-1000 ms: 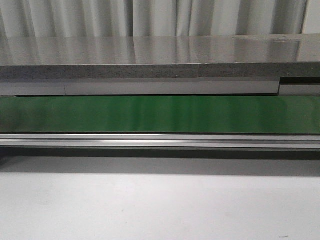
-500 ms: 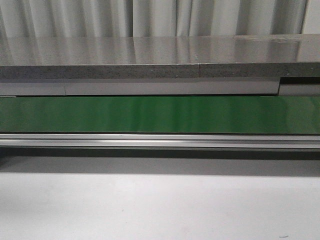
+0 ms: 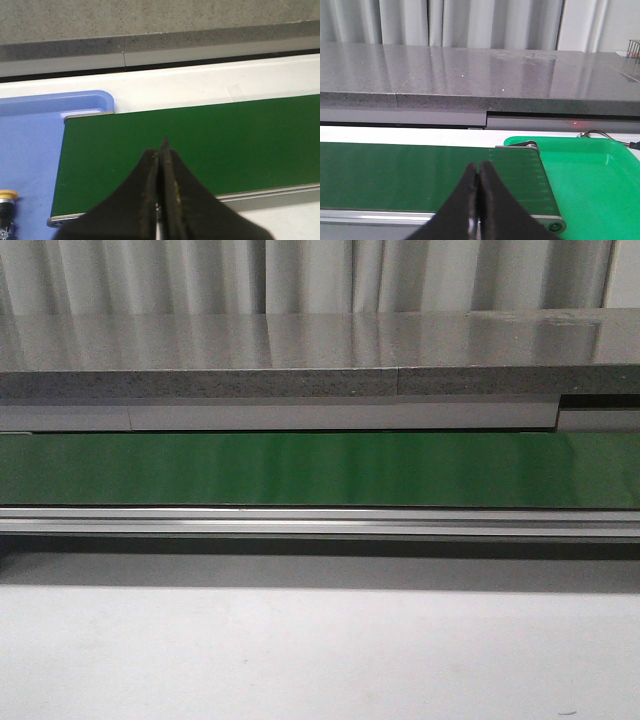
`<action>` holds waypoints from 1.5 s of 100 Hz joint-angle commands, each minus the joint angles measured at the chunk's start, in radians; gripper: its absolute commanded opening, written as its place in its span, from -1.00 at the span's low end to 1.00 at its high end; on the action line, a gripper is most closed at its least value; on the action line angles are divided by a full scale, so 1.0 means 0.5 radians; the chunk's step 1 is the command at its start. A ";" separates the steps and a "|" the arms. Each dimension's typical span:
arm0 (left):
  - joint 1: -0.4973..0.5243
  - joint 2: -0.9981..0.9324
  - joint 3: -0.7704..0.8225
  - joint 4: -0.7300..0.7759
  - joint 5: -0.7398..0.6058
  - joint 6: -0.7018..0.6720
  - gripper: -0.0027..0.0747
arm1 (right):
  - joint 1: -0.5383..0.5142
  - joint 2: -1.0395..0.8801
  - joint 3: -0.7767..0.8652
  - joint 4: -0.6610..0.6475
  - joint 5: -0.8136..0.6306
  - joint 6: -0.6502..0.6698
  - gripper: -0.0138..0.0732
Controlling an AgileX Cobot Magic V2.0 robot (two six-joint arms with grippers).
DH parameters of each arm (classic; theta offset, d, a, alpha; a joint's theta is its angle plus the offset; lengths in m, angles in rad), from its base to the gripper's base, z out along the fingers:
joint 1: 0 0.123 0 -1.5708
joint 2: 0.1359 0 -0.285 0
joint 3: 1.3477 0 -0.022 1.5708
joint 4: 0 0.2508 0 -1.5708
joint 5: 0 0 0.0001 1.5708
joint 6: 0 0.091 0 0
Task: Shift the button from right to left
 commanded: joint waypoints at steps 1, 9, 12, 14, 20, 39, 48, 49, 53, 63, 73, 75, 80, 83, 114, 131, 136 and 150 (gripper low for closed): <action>-0.008 -0.133 0.035 -0.027 -0.212 -0.018 -0.98 | -0.004 0.007 -0.053 0.009 -0.156 -0.017 -0.84; -0.008 -0.234 0.107 -0.027 -0.212 -0.018 -0.98 | -0.004 0.007 -0.053 0.009 -0.156 -0.017 -0.84; -0.008 -0.269 0.138 -0.027 -0.212 -0.018 -0.98 | -0.004 0.007 -0.053 0.009 -0.156 -0.017 -0.84; -0.008 -0.295 0.157 -0.027 -0.212 -0.018 -0.98 | -0.004 0.007 -0.053 0.009 -0.156 -0.017 -0.84; -0.008 -0.368 0.209 -0.017 -0.212 -0.018 -0.98 | -0.004 0.007 -0.053 0.009 -0.156 -0.017 -0.84; -0.008 -0.579 0.379 -0.013 -0.212 -0.014 -0.98 | -0.004 0.007 -0.053 0.009 -0.156 -0.017 -0.84; -0.008 -0.682 0.444 -0.013 -0.212 -0.014 -0.98 | -0.004 0.007 -0.053 0.009 -0.156 -0.017 -0.84; -0.008 -0.691 0.451 -0.013 -0.212 -0.014 -0.98 | -0.004 0.007 -0.053 0.009 -0.156 -0.017 -0.84; -0.008 -0.736 0.472 -0.013 -0.212 0.005 -0.98 | -0.004 0.007 -0.053 0.009 -0.156 -0.017 -0.84; -0.008 -0.820 0.549 -0.013 -0.226 0.035 -0.98 | -0.004 0.007 -0.053 0.009 -0.156 -0.017 -0.84; -0.008 -0.876 0.634 -0.027 -0.345 0.035 -0.98 | -0.004 0.007 -0.053 0.009 -0.156 -0.017 -0.84; -0.008 -0.887 0.655 -0.027 -0.394 0.035 -0.98 | -0.004 0.007 -0.053 0.009 -0.156 -0.017 -0.84; -0.008 -0.920 0.716 -0.027 -0.537 0.035 -0.98 | -0.004 0.007 -0.053 0.009 -0.156 -0.017 -0.84; -0.008 -0.944 0.755 -0.027 -0.627 0.035 -0.98 | -0.004 0.007 -0.053 0.009 -0.156 -0.017 -0.84; -0.008 -1.165 1.103 0.284 -0.936 -0.426 -0.98 | -0.004 0.007 -0.053 0.009 -0.156 -0.017 -0.84; -0.008 -1.312 1.258 0.372 -0.933 -0.538 -0.98 | -0.004 0.007 -0.053 0.009 -0.156 -0.017 -0.84; -0.008 -1.365 1.302 0.372 -0.933 -0.538 -0.98 | -0.004 0.007 -0.053 0.009 -0.156 -0.017 -0.84; -0.005 -1.520 1.431 0.372 -0.932 -0.538 -0.98 | -0.004 0.007 -0.053 0.009 -0.156 -0.017 -0.84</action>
